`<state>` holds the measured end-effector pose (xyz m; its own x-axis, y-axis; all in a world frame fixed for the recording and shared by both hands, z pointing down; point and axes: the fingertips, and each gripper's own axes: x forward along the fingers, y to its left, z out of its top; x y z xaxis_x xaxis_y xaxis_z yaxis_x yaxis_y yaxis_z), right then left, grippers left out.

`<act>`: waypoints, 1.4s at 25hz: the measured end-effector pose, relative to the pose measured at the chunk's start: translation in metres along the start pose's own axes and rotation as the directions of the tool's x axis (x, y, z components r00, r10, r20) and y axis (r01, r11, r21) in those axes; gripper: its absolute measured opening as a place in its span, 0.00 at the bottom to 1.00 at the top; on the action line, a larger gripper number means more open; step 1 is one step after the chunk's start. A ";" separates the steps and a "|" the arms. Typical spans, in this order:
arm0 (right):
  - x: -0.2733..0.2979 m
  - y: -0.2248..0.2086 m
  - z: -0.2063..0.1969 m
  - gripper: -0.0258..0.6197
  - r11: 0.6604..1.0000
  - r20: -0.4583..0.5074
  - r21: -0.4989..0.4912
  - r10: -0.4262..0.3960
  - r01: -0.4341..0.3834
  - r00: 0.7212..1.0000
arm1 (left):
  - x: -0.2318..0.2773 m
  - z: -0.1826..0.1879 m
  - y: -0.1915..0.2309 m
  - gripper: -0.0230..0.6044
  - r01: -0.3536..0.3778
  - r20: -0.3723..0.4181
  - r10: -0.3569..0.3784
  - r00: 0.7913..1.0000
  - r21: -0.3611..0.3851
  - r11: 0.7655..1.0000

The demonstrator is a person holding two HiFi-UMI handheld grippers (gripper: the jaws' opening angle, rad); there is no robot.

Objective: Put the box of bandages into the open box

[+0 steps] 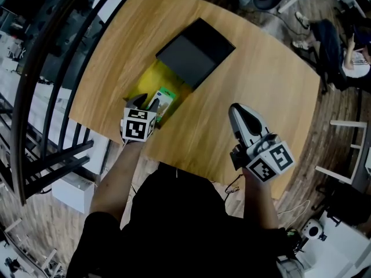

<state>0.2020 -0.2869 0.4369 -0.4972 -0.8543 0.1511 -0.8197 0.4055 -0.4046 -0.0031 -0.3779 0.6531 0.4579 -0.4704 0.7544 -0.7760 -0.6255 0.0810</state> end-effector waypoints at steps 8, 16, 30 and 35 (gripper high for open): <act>-0.006 0.019 0.018 0.10 0.997 0.031 -0.040 0.066 -0.065 0.997 | -0.057 0.036 0.005 0.22 -0.044 0.153 0.052 0.987 -0.050 0.998; -0.015 0.040 0.037 0.10 0.987 0.059 -0.084 0.140 -0.134 0.988 | -0.113 0.054 0.011 0.12 -0.105 0.253 0.126 0.959 -0.093 0.990; -0.028 0.059 0.048 0.10 0.967 0.069 -0.143 0.220 -0.209 0.973 | -0.183 0.062 -0.004 0.08 -0.133 0.362 0.181 0.914 -0.153 0.979; -0.028 0.069 0.055 0.10 0.966 0.081 -0.162 0.219 -0.203 0.972 | -0.208 0.069 -0.005 0.08 -0.119 0.404 0.169 0.899 -0.147 0.982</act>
<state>0.1753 -0.2527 0.3554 -0.6395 -0.7686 -0.0148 -0.7363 0.6180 -0.2756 -0.0640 -0.3199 0.4509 0.4556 -0.7803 0.4285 -0.8802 -0.4669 0.0858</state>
